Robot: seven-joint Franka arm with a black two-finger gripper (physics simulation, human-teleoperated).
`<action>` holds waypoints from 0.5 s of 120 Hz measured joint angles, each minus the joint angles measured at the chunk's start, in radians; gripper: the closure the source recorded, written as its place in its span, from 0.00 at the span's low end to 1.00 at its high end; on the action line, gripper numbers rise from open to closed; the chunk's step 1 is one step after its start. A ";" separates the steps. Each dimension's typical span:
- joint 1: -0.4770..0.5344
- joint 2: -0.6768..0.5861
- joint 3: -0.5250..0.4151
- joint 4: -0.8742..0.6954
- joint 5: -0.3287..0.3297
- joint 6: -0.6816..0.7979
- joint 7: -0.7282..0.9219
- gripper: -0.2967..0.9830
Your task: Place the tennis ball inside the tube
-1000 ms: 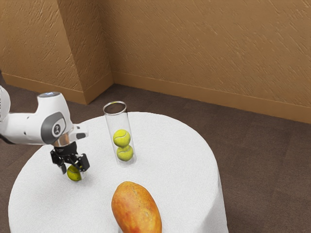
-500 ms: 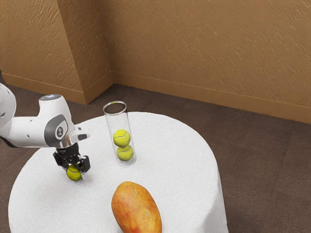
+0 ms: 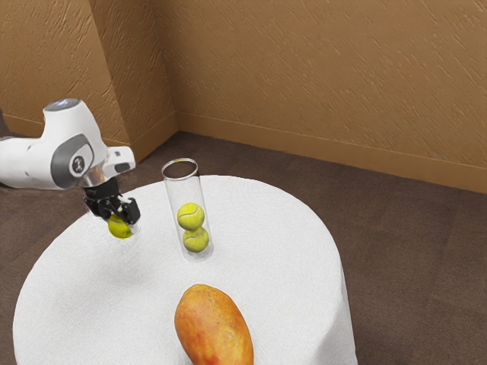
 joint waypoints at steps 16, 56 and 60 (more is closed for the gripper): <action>0.044 0.001 -0.040 0.251 0.060 -0.175 -0.019 0.71; -0.009 0.144 -0.180 0.576 0.060 -0.428 -0.010 0.68; -0.002 0.144 -0.172 0.574 0.058 -0.442 -0.008 0.68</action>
